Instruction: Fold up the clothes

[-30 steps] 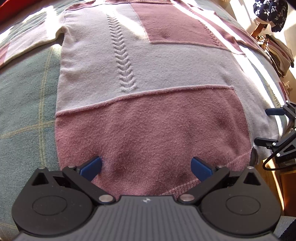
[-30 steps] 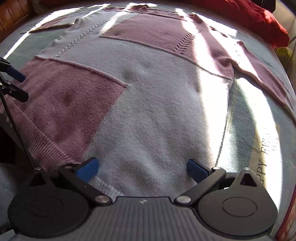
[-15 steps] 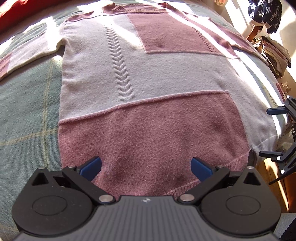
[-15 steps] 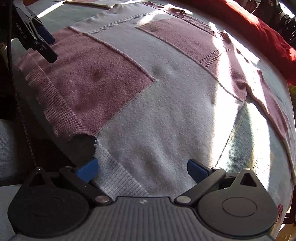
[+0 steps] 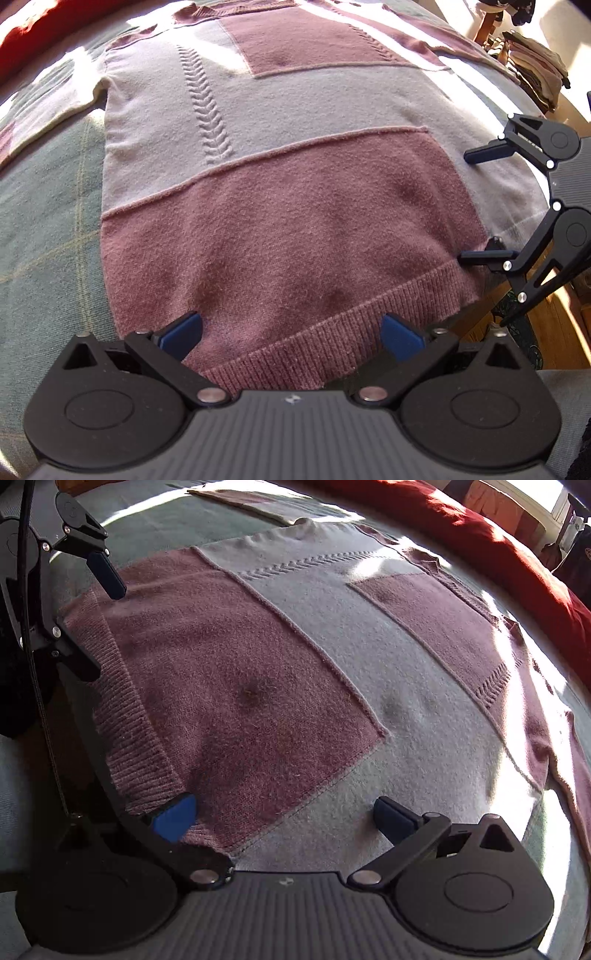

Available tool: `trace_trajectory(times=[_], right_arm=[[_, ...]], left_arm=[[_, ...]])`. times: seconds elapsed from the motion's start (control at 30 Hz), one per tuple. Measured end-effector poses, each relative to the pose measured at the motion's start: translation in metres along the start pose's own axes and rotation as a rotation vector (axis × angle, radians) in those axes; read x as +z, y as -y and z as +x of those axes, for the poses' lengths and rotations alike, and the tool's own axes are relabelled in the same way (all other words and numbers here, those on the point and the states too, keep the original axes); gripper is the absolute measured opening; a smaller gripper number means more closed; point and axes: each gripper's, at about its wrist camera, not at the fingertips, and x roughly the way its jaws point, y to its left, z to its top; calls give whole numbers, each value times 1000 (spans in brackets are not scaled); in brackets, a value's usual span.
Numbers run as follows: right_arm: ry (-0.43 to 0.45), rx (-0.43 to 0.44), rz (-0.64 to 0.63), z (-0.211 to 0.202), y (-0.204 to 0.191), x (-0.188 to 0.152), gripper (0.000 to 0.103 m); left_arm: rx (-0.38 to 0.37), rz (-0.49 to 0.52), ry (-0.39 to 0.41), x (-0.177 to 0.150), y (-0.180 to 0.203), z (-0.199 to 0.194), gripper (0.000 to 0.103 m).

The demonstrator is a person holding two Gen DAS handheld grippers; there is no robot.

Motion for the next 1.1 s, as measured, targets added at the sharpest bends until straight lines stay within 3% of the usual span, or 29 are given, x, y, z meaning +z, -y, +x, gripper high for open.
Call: trace_trajectory(times=[0.13, 0.23, 0.33, 0.43, 0.57, 0.7, 0.93, 1.1], right_arm=[[-24, 24, 53, 6, 6, -1, 103], [-34, 34, 56, 10, 8, 0, 103], [-28, 40, 56, 9, 9, -2, 103], [-33, 33, 66, 5, 10, 2, 103], [38, -44, 125, -14, 24, 8, 103], [37, -133, 219, -8, 63, 12, 103], [-28, -94, 522, 1, 104, -19, 103], [-7, -126, 519, -7, 98, -10, 103]], left_arm=[[-25, -72, 64, 21, -12, 7, 102], [-30, -66, 144, 43, -10, 14, 102], [-36, -43, 164, 60, -5, 29, 102], [-28, -72, 127, 64, -7, 47, 102], [-33, -79, 123, 65, -9, 49, 102], [-39, -93, 104, 67, -12, 50, 102], [-44, -95, 104, 65, -13, 51, 102], [-37, -84, 81, 68, -13, 54, 102]])
